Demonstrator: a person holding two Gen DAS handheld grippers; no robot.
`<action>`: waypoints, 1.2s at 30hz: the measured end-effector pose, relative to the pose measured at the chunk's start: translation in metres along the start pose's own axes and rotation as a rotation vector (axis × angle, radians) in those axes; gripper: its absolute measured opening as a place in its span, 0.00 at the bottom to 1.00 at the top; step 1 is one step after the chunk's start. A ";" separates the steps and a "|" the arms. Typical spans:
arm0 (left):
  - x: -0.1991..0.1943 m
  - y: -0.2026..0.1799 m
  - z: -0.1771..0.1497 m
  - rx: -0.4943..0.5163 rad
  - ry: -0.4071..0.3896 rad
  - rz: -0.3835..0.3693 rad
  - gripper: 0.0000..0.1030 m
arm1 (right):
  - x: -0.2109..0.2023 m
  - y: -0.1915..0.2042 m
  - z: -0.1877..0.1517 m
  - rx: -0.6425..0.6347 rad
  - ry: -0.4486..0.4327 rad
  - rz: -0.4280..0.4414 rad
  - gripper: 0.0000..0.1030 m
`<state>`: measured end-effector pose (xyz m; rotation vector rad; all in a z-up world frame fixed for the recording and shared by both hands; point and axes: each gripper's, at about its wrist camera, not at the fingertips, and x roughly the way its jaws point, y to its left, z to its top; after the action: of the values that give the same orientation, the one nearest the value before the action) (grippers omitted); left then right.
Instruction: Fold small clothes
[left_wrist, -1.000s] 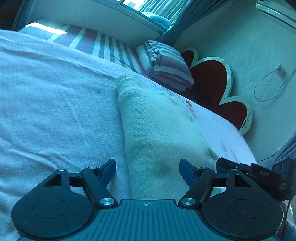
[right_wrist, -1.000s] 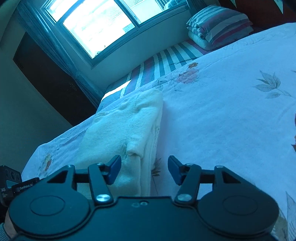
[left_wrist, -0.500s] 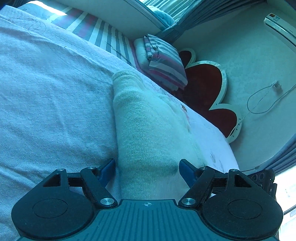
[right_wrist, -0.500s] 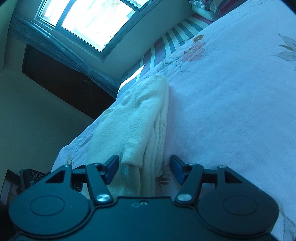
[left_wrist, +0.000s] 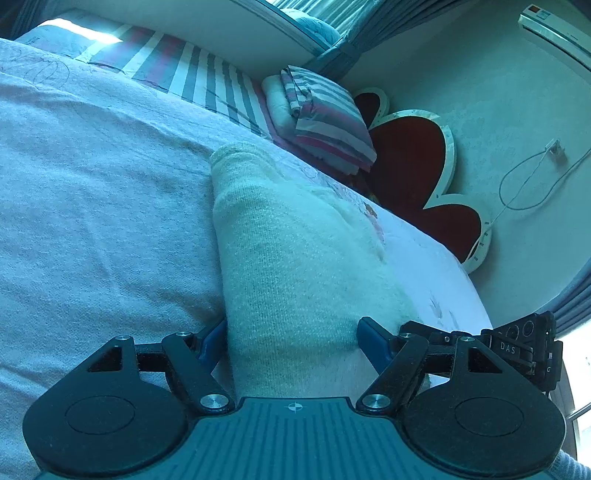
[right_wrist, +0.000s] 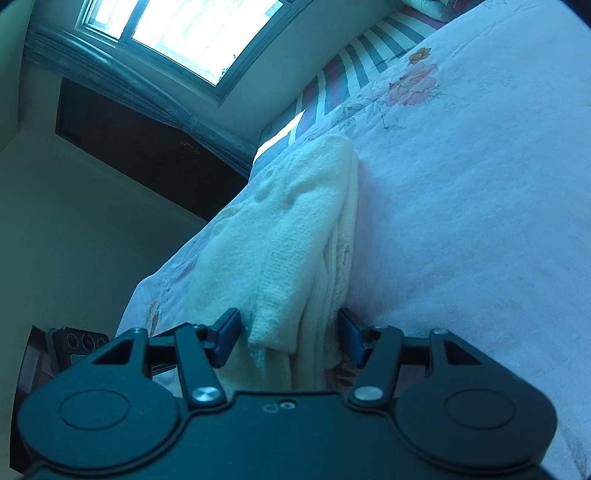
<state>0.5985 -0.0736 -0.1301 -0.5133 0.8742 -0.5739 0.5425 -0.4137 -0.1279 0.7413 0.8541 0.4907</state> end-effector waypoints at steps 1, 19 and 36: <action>0.001 0.000 0.001 -0.002 0.000 -0.003 0.72 | 0.001 0.001 0.001 -0.005 0.003 0.002 0.57; 0.005 0.000 0.005 0.019 0.021 0.021 0.59 | 0.024 0.005 0.004 -0.068 0.013 0.045 0.44; 0.004 -0.034 -0.005 0.121 -0.043 0.182 0.45 | 0.028 0.010 0.003 -0.120 0.004 0.017 0.37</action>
<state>0.5876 -0.1023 -0.1136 -0.3305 0.8303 -0.4446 0.5598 -0.3902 -0.1323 0.6384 0.8155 0.5536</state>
